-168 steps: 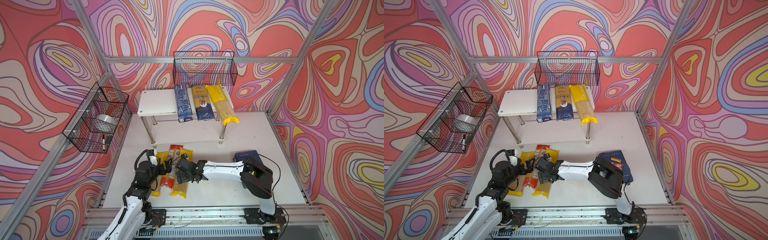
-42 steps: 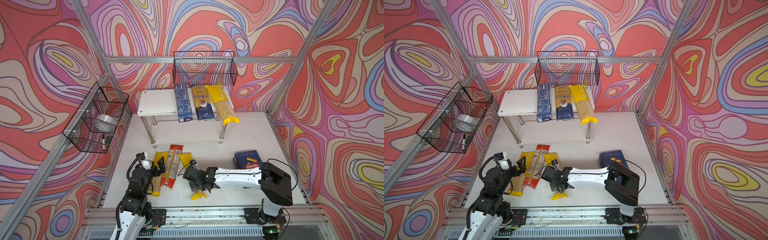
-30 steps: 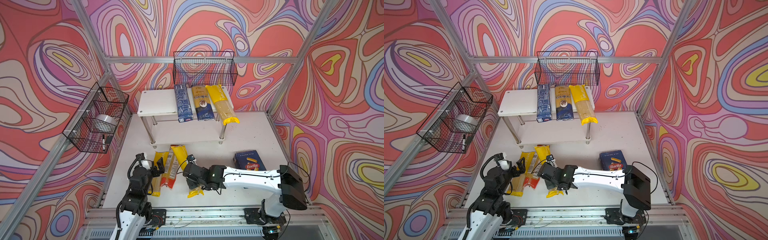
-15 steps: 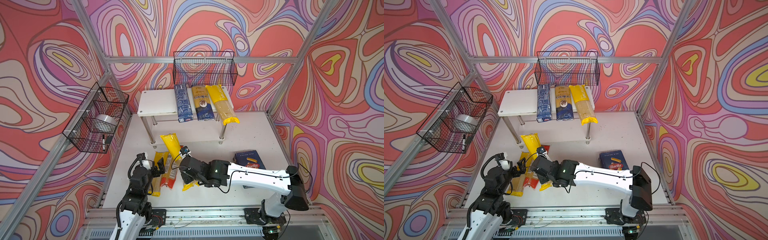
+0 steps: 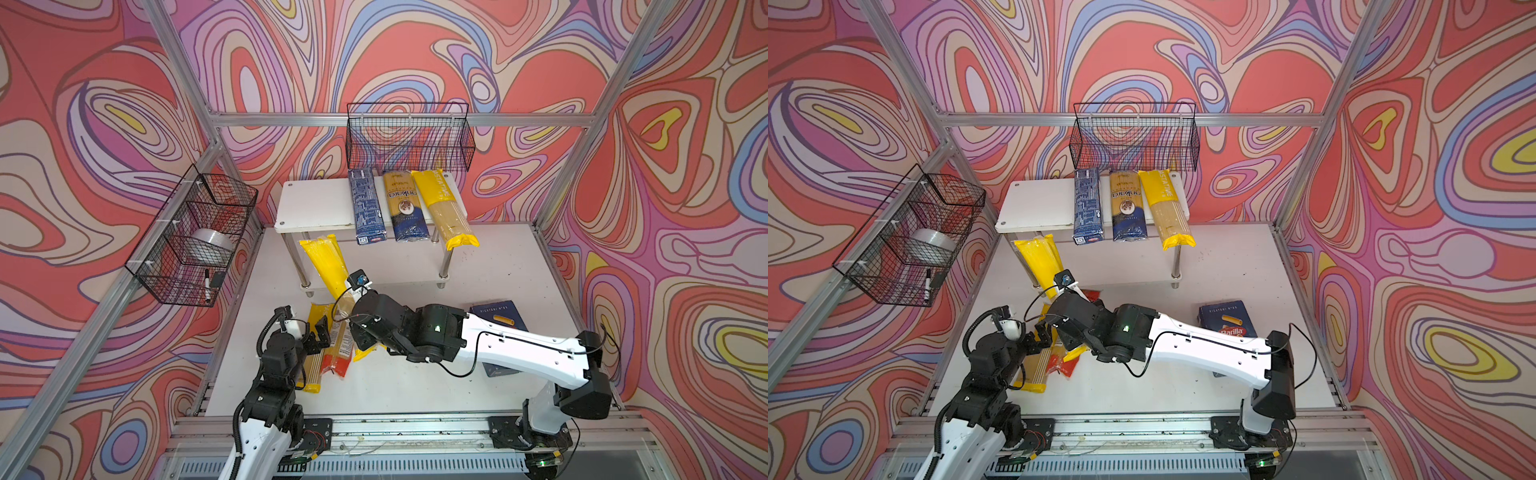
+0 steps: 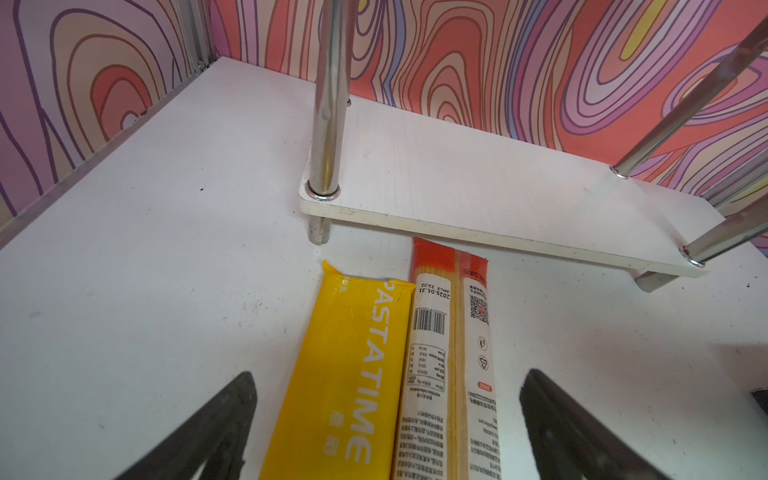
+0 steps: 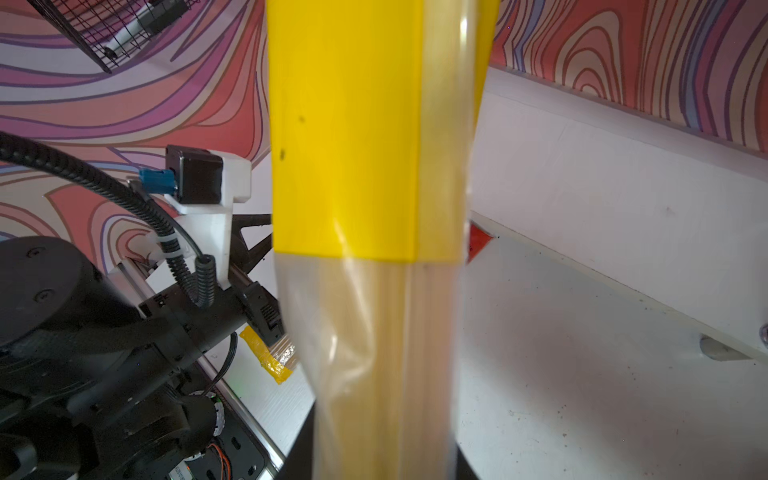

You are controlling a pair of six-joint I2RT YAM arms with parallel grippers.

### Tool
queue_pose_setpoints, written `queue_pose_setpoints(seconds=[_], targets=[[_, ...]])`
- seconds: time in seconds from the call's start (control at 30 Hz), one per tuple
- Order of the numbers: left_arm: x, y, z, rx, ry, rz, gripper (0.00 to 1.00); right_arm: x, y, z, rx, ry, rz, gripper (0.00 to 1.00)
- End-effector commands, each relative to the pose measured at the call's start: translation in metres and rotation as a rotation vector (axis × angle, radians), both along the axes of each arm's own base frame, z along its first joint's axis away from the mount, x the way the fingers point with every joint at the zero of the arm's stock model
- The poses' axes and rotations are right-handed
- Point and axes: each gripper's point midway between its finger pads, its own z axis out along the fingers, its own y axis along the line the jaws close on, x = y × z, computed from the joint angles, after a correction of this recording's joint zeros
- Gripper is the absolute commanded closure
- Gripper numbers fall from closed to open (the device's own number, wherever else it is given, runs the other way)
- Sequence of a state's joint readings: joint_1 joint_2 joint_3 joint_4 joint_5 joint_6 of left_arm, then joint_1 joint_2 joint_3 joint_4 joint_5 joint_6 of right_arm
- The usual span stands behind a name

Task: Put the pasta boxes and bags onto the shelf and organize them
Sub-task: 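Lift the yellow spaghetti bag with the right gripper toward the shelf, then carry the yellow spaghetti bag over the shelf beside the dark blue box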

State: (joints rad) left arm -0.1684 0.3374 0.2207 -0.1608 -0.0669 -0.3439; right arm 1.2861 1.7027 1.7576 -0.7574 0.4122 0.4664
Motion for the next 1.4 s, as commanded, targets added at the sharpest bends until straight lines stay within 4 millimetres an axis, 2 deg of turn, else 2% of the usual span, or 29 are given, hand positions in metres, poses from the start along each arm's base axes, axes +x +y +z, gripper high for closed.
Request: queue_pose_setpoints(seconds=[0.0,0.27,0.33,0.83,1.1,1.37], targets=[[0.002,0.0,0.012,0.001,-0.03,-0.004,0.0,0.012,0.008,0.053,0.107,-0.109,-0.026,0.97],[0.002,0.0,0.012,0.001,-0.03,-0.004,0.0,0.027,0.014,0.088,0.143,-0.15,-0.01,0.97],[0.002,0.0,0.012,0.001,-0.031,-0.005,0.0,0.035,0.021,0.085,0.128,-0.148,-0.002,0.97],[0.002,0.0,0.011,0.001,-0.029,-0.005,0.0,0.087,0.034,0.126,0.232,-0.198,-0.002,0.96],[0.002,-0.001,0.011,0.002,-0.029,-0.009,0.0,0.098,0.047,0.145,0.298,-0.245,0.011,0.95],[0.002,-0.001,0.012,0.001,-0.032,-0.008,0.0,0.124,0.047,0.158,0.359,-0.285,-0.02,0.94]])
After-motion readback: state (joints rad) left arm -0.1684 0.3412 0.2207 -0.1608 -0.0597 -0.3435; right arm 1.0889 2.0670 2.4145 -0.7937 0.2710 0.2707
